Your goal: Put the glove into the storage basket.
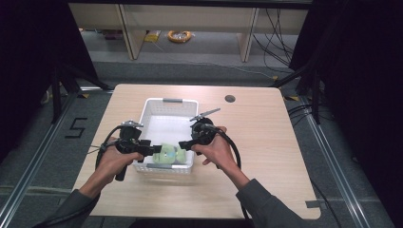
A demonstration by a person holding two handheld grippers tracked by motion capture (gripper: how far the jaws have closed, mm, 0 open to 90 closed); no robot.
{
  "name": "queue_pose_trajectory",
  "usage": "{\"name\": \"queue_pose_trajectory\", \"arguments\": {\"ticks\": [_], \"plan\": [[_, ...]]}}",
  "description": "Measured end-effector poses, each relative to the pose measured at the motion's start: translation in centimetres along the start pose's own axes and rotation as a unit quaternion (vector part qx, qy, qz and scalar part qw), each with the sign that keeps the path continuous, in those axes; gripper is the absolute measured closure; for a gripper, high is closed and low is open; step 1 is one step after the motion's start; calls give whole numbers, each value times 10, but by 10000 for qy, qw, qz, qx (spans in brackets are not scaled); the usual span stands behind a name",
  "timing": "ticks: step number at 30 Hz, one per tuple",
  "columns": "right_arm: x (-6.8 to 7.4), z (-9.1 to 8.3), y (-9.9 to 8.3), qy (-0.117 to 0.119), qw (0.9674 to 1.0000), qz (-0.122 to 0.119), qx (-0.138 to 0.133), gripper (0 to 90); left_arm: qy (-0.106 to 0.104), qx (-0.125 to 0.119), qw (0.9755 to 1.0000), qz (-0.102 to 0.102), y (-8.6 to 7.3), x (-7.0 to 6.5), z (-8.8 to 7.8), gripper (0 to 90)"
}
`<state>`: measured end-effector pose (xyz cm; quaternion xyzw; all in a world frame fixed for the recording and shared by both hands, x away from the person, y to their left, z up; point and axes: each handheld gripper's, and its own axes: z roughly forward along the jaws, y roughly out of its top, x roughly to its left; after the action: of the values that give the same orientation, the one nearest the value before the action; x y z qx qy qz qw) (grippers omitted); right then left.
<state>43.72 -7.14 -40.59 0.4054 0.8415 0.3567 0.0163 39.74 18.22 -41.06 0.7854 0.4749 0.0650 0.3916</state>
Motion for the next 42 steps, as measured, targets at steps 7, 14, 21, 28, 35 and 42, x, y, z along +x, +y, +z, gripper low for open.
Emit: {"name": "queue_pose_trajectory", "arguments": {"ticks": [7, 14, 21, 28, 35, 42], "plan": [[-7, -18, -14, 168, 9993, -167, -306, 337, -166, -142, 9998, 20, -9, -18, -5, 360], [-13, -33, -30, 167, 9984, -305, -445, 307, -357, -359, 9987, 13, -18, -32, -10, 316], [-21, -49, -47, 262, 9972, -280, -640, 306, -580, -418, 9973, 136, -27, -48, -10, 240], [-29, -62, -63, 240, 9959, -269, -826, 302, -699, -454, 9959, 346, -37, -60, -7, 173], [-34, -69, -79, 314, 9945, -207, -973, 299, -763, -507, 9948, 434, -50, -67, -4, 169], [-36, -75, -94, 309, 9930, -273, -1109, 291, -941, -675, 9923, 448, -66, -73, 4, 169]]}}
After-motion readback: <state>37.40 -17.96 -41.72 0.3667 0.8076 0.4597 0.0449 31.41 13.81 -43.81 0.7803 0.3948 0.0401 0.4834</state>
